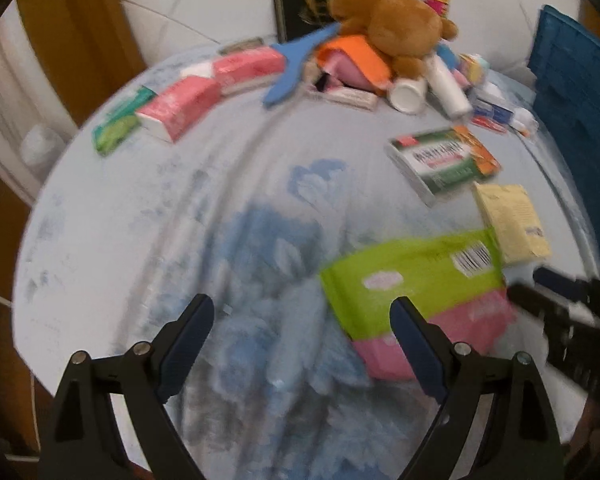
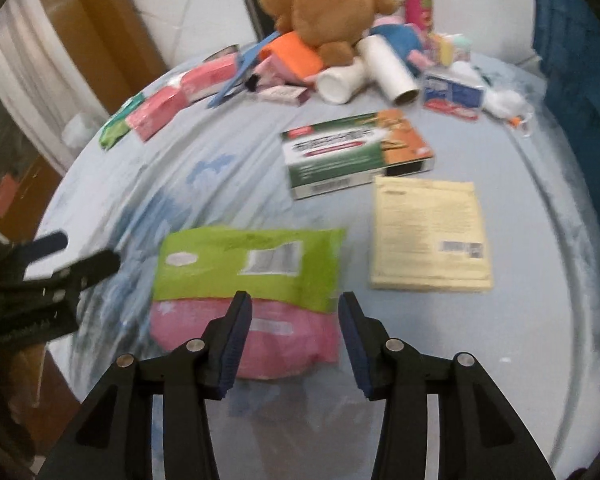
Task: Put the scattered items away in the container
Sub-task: 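Grasp the green-and-pink wipes pack with the left tool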
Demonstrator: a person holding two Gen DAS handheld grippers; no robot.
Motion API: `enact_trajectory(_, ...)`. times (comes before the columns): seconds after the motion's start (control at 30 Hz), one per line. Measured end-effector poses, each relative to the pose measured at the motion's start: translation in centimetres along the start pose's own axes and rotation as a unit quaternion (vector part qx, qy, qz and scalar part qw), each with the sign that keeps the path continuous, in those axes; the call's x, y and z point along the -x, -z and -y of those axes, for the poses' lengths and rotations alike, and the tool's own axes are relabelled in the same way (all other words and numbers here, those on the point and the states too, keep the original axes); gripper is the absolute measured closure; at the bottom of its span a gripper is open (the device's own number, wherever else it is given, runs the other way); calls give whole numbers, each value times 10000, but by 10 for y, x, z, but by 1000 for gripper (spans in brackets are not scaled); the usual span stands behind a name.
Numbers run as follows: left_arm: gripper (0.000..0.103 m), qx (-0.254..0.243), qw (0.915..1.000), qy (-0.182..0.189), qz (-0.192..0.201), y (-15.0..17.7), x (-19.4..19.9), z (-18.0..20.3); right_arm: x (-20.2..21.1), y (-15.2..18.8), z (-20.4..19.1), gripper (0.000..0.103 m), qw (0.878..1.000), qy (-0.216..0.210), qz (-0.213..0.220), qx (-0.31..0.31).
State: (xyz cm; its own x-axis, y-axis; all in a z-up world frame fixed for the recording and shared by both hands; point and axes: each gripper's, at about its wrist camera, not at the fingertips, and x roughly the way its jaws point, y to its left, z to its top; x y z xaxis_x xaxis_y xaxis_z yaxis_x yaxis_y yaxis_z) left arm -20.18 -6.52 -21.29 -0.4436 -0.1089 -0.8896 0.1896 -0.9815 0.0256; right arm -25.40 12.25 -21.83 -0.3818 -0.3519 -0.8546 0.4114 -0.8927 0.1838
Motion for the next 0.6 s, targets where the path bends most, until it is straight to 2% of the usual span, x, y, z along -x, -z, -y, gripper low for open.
enact_trajectory(0.13, 12, -379, 9979, 406, -325, 20, -13, 26, 0, 0, 23, 58, 9997, 181, -134, -113)
enact_trajectory(0.23, 13, -488, 9964, 358, -593, 32, -29, 41, -3, 0, 32, 58, 9996, 147, -226, -67)
enact_trajectory(0.3, 21, -298, 9970, 284, -650, 35, -38, 38, -10, -2, 31, 58, 9995, 60, -290, 63)
enact_trajectory(0.37, 21, -76, 9976, 237, -641, 35, -46, 33, -18, -3, 28, 58, 9991, -48, -388, 190)
enact_trajectory(0.4, 21, 31, 9983, 192, -553, 32, -49, 30, -23, -3, 26, 58, 9987, -106, -444, 244)
enact_trajectory(0.5, 21, 73, 9991, -342, -243, 13, -56, 21, -34, -4, 16, 58, 9973, -369, -528, 359)
enact_trajectory(0.6, 21, 187, 9975, -654, -194, -12, -70, 2, -43, -8, 1, 58, 9949, -628, -628, 478)
